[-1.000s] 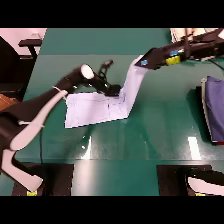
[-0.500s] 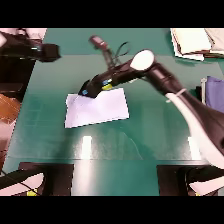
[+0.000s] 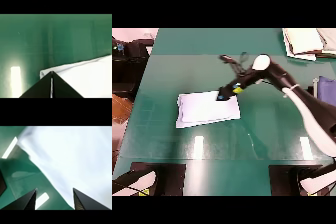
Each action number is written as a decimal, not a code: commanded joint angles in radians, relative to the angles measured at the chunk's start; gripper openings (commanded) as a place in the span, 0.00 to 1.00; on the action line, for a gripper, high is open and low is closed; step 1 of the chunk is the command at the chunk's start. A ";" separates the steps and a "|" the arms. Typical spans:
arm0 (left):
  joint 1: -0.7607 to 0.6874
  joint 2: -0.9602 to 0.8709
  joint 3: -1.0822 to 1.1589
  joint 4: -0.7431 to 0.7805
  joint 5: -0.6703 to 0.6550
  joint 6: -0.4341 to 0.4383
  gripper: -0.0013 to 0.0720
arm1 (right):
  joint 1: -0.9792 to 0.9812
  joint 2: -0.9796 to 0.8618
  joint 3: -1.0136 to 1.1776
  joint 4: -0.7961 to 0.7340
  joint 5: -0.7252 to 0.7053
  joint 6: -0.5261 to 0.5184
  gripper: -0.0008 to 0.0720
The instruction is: Fold the shirts.
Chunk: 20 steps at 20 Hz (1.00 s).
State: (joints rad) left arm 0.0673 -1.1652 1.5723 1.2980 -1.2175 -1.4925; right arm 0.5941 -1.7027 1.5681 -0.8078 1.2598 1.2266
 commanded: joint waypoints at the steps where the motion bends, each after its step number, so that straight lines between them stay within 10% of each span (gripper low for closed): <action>1: 0.003 0.003 -0.008 -0.025 -0.011 0.000 0.05 | -0.172 0.089 -0.249 0.003 -0.088 0.074 0.75; 3: 0.003 0.002 -0.009 -0.027 -0.006 0.000 0.05 | -0.238 0.085 -0.335 0.062 -0.116 0.076 0.88; 12: 0.003 0.002 -0.009 -0.028 0.012 0.008 0.05 | -0.094 -0.198 -0.149 0.259 -0.124 0.073 0.77; 17: 0.000 0.002 -0.009 -0.083 0.011 0.008 0.05 | 0.005 -0.297 0.037 0.280 -0.135 0.043 0.05; 20: -0.057 0.002 -0.009 -0.073 0.013 0.008 0.05 | -0.029 -0.258 0.109 0.224 -0.132 0.048 0.04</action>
State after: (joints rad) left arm 0.0460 -1.1641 1.5635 1.2308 -1.2060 -1.4845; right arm 0.5709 -1.9675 1.6024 -0.5552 1.1255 1.2770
